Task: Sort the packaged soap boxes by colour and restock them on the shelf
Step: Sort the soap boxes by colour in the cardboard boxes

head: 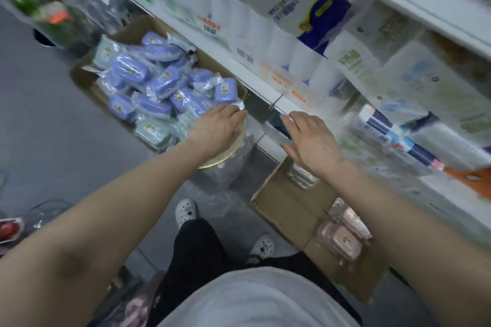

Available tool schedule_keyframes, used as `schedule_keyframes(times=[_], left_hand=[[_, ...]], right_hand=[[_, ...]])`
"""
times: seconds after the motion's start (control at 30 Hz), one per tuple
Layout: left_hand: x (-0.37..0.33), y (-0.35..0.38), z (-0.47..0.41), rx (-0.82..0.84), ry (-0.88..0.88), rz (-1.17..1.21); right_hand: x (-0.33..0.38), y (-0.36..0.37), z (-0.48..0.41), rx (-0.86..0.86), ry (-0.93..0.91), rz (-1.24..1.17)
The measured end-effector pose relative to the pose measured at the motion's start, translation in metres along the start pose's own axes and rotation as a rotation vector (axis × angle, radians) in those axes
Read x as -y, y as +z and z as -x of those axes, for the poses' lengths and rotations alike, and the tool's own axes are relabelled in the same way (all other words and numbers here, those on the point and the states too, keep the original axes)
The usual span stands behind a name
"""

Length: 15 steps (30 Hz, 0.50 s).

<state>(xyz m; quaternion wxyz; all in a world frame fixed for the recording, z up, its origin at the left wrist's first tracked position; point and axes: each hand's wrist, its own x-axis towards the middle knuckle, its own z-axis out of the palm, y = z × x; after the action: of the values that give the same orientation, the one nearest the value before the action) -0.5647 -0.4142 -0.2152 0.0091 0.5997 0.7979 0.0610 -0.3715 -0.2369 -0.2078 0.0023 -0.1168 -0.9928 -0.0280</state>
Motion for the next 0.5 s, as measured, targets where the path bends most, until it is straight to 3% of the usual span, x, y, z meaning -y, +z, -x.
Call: schedule_keyframes(times=[0.27,0.5], left_hand=[[0.153,-0.013,0.049,0.047,-0.068,-0.002],[0.294,0.005,0.099,0.191,-0.18,0.056]], right_hand=[[0.102,-0.006,-0.121,0.031,-0.054,0.012],[0.203,0.03,-0.212,0.238,0.029,-0.054]])
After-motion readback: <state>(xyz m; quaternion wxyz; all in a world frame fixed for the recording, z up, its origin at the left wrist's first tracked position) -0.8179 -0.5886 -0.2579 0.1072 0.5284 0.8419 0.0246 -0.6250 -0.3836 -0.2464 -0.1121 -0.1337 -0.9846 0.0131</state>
